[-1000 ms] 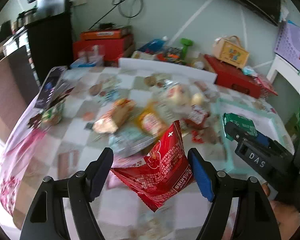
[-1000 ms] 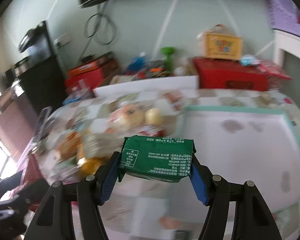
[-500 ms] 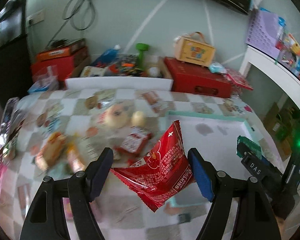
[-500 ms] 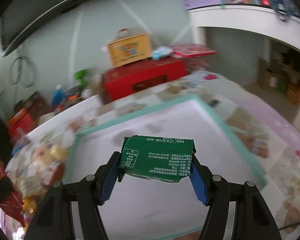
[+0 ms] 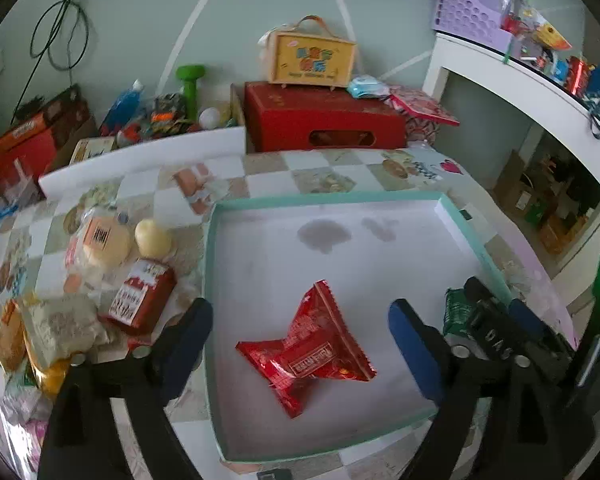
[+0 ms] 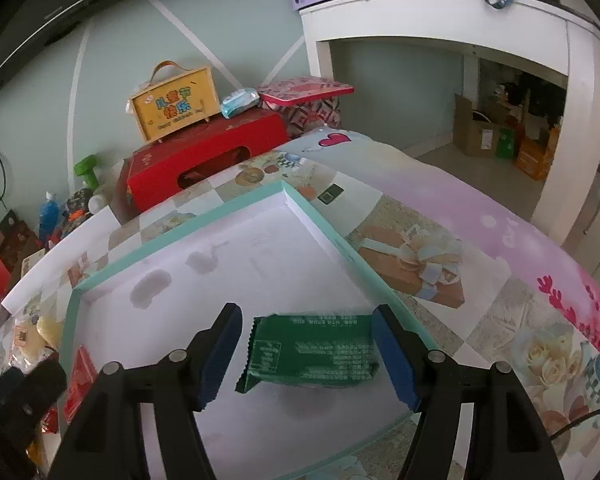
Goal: Organize snacks
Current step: 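Carry both snacks over the teal tray and open both tools to drop them, then withdraw both open tools from the tray back toward the snack pile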
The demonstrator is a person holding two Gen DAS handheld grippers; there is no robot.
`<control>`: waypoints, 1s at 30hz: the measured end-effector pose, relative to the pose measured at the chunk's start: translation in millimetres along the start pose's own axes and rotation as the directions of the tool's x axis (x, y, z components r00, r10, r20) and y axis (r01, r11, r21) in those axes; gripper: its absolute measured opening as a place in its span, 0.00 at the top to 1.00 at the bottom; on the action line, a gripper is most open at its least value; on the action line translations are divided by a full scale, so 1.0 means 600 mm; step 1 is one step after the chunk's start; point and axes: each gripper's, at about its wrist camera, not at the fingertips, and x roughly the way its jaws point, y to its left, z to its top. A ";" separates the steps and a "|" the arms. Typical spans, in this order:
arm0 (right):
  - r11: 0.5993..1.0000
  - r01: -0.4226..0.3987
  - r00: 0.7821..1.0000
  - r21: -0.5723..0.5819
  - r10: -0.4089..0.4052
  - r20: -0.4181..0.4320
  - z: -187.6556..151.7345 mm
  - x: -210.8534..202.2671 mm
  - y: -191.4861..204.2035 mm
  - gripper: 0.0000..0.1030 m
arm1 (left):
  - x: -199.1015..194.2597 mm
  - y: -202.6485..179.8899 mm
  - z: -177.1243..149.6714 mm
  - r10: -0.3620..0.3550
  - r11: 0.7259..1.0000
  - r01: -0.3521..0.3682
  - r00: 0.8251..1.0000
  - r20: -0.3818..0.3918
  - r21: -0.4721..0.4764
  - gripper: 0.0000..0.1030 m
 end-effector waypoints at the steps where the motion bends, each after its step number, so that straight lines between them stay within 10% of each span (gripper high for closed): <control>1: 1.000 -0.004 1.000 -0.005 0.004 0.000 0.001 0.000 0.003 0.31 | 0.000 0.011 -0.004 0.004 1.000 -0.004 1.000 -0.006 -0.020 0.12; 9: 0.988 -0.125 0.992 -0.086 0.124 -0.013 -0.009 -0.006 0.056 0.00 | -0.052 0.144 -0.034 0.166 0.960 -0.154 0.986 0.032 -0.234 0.01; 21: 0.929 -0.235 0.961 -0.286 0.267 0.077 -0.040 -0.060 0.179 0.00 | -0.166 0.338 -0.088 0.426 0.803 -0.349 0.903 0.057 -0.483 0.01; 30: 0.863 -0.315 0.931 -0.396 0.363 0.050 -0.081 -0.094 0.267 0.00 | -0.178 0.406 -0.129 0.456 0.752 -0.369 0.890 0.027 -0.546 0.01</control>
